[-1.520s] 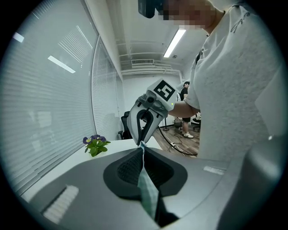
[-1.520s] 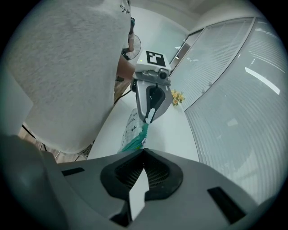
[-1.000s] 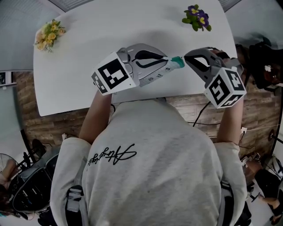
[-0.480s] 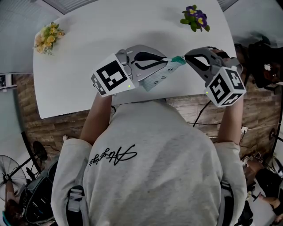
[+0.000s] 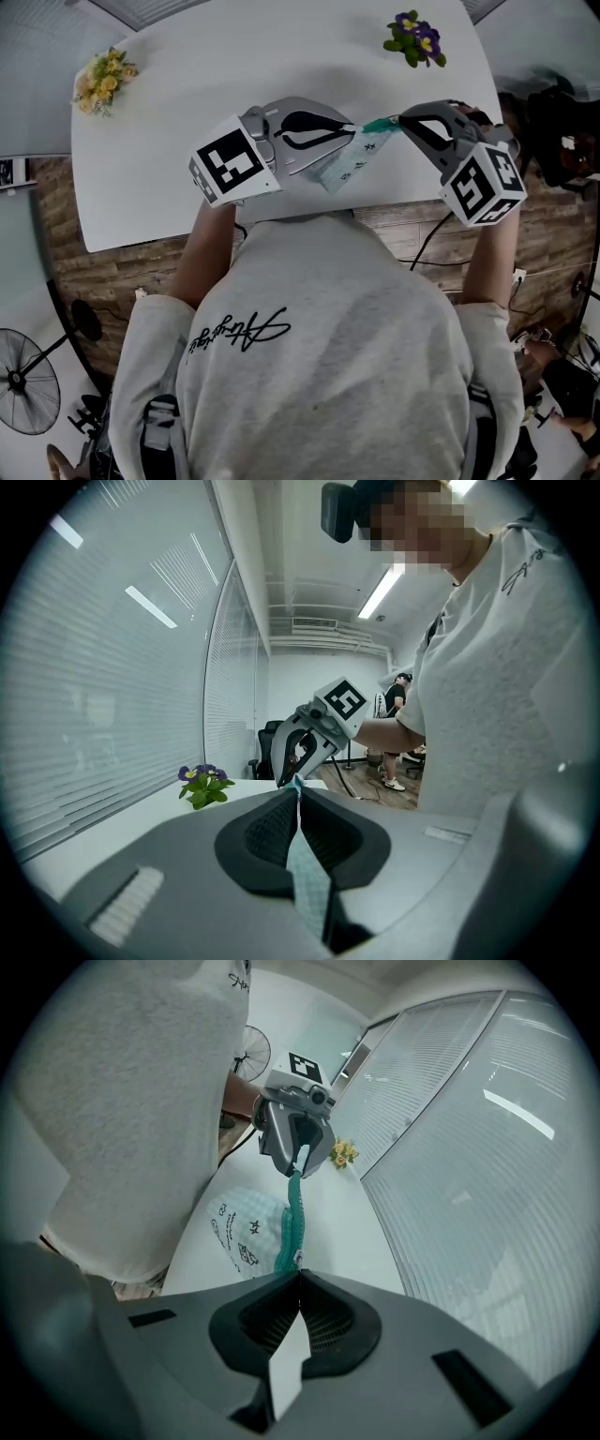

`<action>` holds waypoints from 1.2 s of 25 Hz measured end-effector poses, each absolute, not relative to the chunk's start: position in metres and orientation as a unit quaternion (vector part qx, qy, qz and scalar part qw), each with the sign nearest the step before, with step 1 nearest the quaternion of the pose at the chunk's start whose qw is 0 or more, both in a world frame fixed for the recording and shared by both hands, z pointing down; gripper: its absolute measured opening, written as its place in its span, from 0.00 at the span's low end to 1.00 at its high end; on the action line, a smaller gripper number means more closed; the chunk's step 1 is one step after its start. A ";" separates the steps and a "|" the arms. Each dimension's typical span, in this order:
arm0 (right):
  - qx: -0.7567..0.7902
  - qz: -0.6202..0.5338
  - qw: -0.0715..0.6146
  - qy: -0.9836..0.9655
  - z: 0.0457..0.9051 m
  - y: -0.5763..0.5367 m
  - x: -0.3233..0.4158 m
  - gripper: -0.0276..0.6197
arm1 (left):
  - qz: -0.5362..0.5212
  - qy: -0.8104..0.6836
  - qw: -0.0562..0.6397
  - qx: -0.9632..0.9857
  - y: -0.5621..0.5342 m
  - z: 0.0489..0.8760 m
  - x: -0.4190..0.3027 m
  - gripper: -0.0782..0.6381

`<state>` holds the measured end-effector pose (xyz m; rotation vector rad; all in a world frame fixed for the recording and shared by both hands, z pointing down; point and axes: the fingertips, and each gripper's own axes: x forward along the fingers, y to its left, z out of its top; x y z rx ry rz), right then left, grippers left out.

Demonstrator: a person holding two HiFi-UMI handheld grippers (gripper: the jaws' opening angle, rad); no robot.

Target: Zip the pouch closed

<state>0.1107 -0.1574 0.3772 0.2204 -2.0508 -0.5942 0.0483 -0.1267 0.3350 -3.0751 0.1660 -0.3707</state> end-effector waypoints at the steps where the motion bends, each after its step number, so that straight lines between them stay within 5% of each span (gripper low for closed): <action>1: 0.090 -0.242 0.474 -0.842 0.377 -0.157 0.111 0.05 | -0.119 0.054 0.018 -0.991 -0.127 0.336 0.048 0.12; 30: 0.110 -0.245 0.486 -0.832 0.383 -0.163 0.124 0.05 | -0.124 0.059 0.018 -0.990 -0.122 0.336 0.039 0.12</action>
